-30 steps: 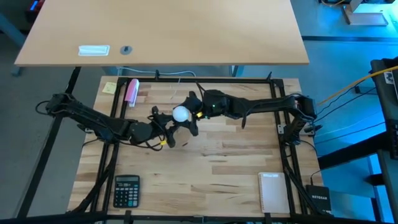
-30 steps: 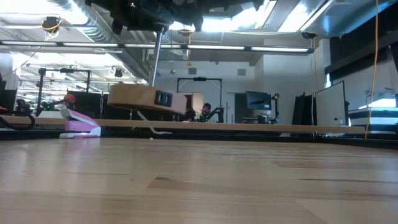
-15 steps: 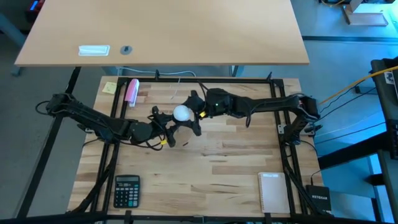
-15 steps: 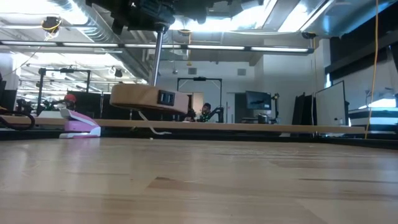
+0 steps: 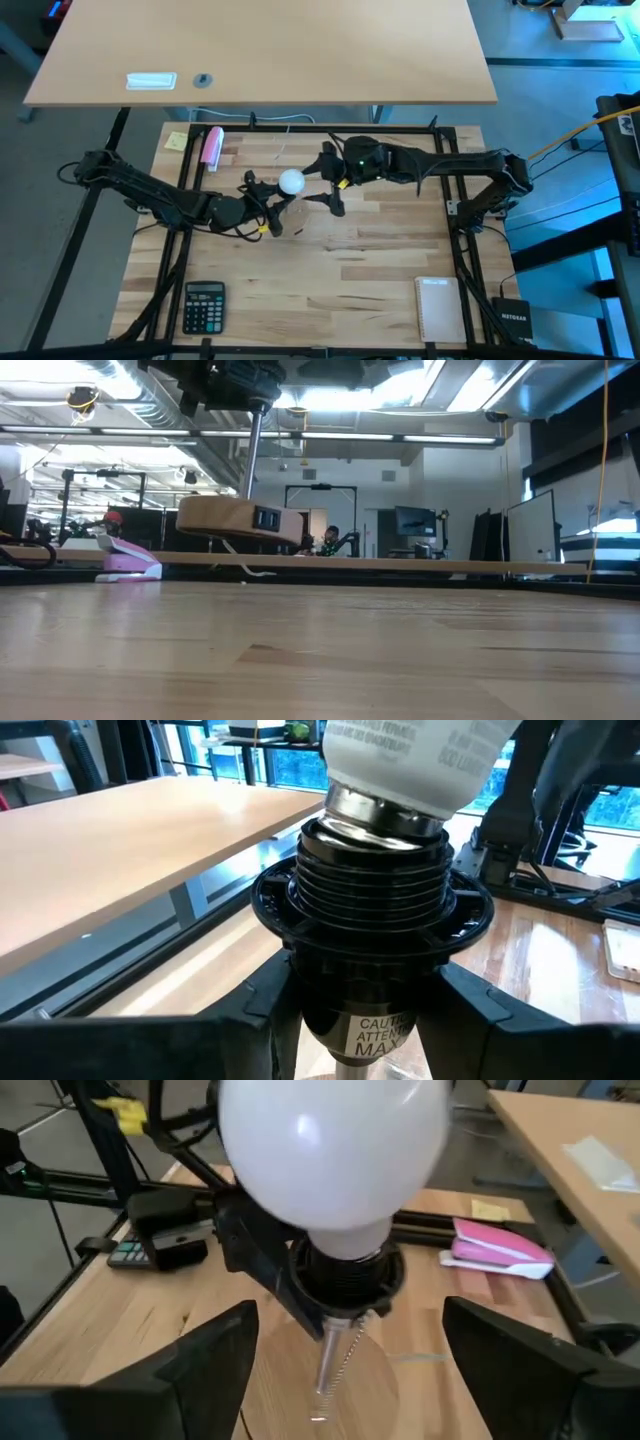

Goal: Screw lightbulb
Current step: Insert the lightbulb into the lamp

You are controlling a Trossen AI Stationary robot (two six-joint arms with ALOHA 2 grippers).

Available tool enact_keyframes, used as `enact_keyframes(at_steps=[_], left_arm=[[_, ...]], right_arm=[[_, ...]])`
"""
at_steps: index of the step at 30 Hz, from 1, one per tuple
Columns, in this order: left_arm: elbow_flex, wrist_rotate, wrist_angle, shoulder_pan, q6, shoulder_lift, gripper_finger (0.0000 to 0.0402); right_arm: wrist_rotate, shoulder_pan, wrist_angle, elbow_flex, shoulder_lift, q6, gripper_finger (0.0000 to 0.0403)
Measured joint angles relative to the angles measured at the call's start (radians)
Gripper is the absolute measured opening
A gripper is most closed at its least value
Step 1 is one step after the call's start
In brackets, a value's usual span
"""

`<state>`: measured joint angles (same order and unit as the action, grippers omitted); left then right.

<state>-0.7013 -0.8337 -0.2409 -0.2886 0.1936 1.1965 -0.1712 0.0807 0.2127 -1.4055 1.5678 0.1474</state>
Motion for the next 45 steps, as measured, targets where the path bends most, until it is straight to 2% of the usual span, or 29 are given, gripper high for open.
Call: enact_keyframes(at_steps=[6, 11, 17, 23, 36, 45], left_arm=[[0.0, 0.0, 0.013, 0.0, -0.002, 0.0, 0.0138], [0.0, 0.0, 0.032, 0.001, 0.008, 0.001, 0.0138], [0.0, 0.0, 0.032, 0.001, 0.007, 0.001, 0.0138], [0.0, 0.0, 0.03, 0.002, 0.007, 0.001, 0.0138], [0.0, 0.001, 0.025, 0.001, 0.004, 0.001, 0.0138], [0.001, 0.044, 0.019, 0.002, -0.014, 0.001, 0.0138]], right_arm=[[0.042, -0.002, 0.043, -0.002, -0.082, 0.019, 0.0319], [0.056, -0.002, 0.086, -0.042, -0.089, 0.019, 0.0331], [0.026, -0.015, 0.141, -0.185, -0.035, 0.018, 0.0356], [-0.006, -0.049, 0.147, -0.258, 0.028, 0.045, 0.036], [0.004, -0.048, 0.093, -0.266, 0.104, 0.068, 0.036], [0.04, -0.048, 0.069, -0.266, 0.117, 0.113, 0.036]])
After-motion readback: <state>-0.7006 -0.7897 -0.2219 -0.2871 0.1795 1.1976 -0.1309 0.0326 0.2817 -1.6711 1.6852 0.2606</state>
